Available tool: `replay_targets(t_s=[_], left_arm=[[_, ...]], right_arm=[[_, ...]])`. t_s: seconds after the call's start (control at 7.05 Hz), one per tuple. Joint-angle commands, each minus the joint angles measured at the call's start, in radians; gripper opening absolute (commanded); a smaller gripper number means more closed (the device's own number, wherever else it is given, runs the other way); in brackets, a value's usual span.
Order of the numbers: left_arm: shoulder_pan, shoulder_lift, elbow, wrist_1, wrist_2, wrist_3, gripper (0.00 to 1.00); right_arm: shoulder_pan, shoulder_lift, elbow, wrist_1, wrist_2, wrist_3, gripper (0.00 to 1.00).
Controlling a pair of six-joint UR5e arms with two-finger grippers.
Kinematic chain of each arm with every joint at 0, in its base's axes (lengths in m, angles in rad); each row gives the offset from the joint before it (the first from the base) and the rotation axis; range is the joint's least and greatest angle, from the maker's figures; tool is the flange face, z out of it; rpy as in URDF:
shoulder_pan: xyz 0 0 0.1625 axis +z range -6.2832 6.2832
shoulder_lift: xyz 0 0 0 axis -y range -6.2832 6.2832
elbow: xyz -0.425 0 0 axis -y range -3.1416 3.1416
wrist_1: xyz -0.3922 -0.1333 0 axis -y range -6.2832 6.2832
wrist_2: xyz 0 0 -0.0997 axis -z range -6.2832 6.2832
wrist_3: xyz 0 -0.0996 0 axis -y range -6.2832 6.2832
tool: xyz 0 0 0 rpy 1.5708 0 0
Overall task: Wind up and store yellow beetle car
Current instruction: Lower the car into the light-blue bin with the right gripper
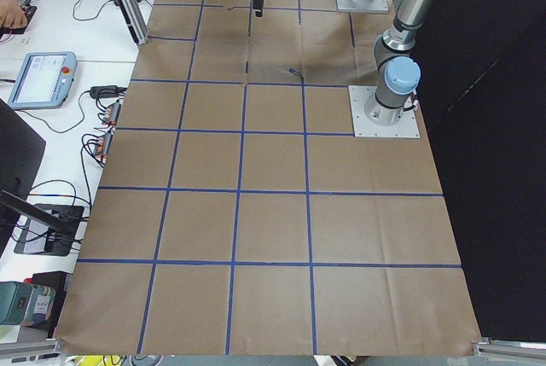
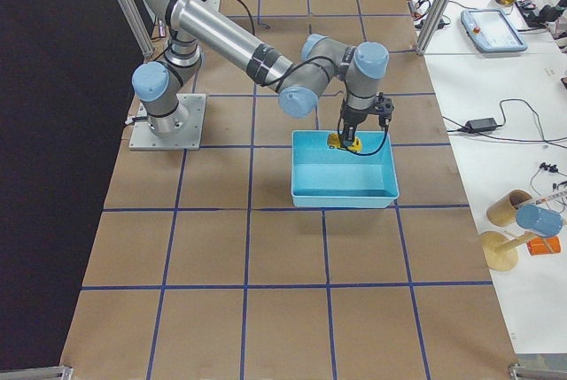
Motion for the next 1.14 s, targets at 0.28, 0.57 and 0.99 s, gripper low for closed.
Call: replay_targets(t_s=[0.28,0.57,0.99], left_arm=[[0.000,0.000,0.000,0.000,0.001,0.000,0.99],[0.000,0.000,0.000,0.000,0.001,0.000,0.99],[0.000,-0.002,0.000,0.002,0.001,0.000,0.99]], right_arm=[[-0.053,0.027,0.212,-0.293,-0.008,-0.155,0.09],[-0.064,0.034,0.280,-0.346,-0.006,-0.175,0.09],[-0.067,0.046,0.289,-0.371,-0.008,-0.175,0.87]])
